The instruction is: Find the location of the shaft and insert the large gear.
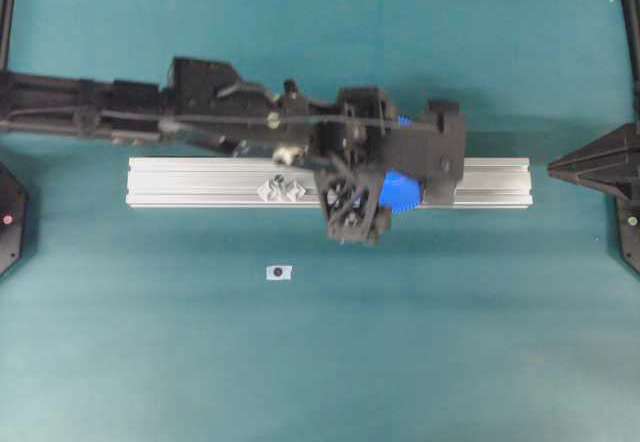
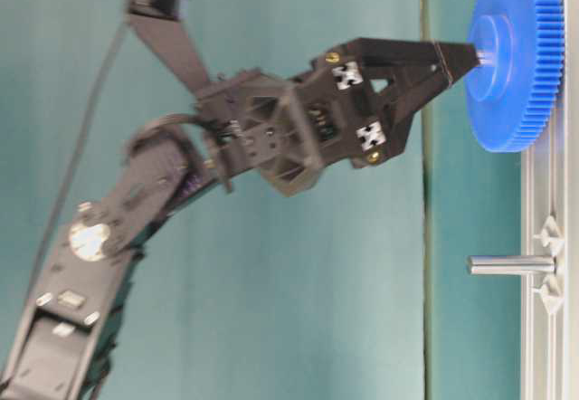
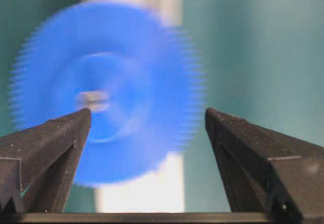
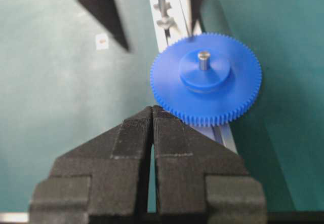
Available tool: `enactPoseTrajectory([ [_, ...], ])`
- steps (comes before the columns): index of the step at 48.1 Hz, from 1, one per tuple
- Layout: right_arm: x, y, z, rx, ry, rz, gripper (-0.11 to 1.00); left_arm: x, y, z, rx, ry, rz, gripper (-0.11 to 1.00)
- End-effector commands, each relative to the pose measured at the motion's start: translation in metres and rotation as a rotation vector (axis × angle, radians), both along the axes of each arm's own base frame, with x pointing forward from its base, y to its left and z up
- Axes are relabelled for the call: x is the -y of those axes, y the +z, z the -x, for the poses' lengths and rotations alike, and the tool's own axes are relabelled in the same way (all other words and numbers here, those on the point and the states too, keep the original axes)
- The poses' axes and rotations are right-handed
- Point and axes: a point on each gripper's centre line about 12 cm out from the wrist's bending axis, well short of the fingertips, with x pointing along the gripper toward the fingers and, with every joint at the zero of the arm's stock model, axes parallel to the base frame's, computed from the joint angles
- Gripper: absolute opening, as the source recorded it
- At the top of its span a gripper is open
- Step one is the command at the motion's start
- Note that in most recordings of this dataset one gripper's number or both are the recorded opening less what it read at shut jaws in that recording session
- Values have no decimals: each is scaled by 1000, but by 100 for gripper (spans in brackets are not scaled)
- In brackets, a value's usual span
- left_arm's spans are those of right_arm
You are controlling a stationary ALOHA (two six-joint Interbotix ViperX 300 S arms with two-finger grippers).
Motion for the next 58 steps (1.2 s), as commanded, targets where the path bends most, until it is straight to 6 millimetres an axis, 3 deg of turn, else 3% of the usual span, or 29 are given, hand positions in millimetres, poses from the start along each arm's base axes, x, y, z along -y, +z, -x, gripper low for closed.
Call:
enactPoseTrajectory([
  [1, 1, 4, -2, 14, -7, -6, 3, -2, 30, 5, 63, 8, -1, 94],
  [14, 0, 6, -2, 19, -5, -6, 3, -2, 51, 17, 122, 18, 7, 94],
  [28, 1, 7, -2, 21, -10, -16, 3, 1, 87, 52, 281, 63, 54, 94],
  [38, 1, 6, -2, 20, -12, -22, 3, 3, 89, 83, 309, 90, 89, 94],
  [58, 1, 7, -2, 23, -13, -23, 3, 15, 88, 112, 405, 67, 106, 92],
])
